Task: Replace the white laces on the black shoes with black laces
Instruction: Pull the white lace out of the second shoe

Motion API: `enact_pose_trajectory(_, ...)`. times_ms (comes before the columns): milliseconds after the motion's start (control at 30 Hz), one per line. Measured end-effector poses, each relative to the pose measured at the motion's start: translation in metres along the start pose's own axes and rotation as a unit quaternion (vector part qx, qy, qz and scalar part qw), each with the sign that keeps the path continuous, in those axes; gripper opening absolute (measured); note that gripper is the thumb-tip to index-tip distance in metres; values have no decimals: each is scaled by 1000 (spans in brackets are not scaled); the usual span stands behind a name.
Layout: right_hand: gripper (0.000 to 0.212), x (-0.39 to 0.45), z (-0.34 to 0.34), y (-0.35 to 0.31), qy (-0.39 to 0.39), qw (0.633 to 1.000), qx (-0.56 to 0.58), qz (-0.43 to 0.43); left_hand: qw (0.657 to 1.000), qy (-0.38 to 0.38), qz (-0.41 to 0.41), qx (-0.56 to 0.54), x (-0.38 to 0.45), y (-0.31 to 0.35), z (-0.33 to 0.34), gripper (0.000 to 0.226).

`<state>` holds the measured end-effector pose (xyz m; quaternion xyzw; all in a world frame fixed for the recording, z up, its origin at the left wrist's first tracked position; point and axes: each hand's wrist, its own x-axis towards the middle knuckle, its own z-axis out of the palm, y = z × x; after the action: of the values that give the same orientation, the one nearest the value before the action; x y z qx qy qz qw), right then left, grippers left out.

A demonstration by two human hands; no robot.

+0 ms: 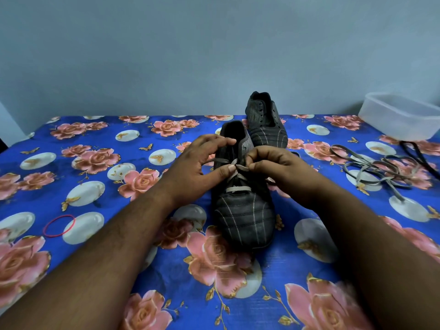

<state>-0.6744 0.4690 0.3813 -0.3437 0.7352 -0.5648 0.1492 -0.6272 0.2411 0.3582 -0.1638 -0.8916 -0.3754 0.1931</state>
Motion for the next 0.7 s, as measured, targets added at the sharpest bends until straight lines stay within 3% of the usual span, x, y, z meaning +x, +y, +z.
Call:
enact_pose_trajectory(67,9,0,3,-1,2,1000,21,-2,1000,0,1,-1,0,0,0,48)
enact_pose_trajectory(167,22,2,8,3,57,997,-36,-48,1000,0,-3,-6,-1,1,-1,50)
enact_pose_trajectory(267,12,3,7,4,68,995,-39,-62,1000,1,-6,-5,-1,1,-1,48)
enact_pose_trajectory(367,5,1,3,0,26,999,8,-22,1000,2,-1,6,0,0,-1,49)
enact_pose_trajectory(533,13,-2,-1,-1,-29,996,83,21,1000,5,2,6,0,1,-1,51)
enact_pose_trajectory(700,19,3,6,4,41,998,-9,-48,1000,7,-2,9,0,0,-2,51)
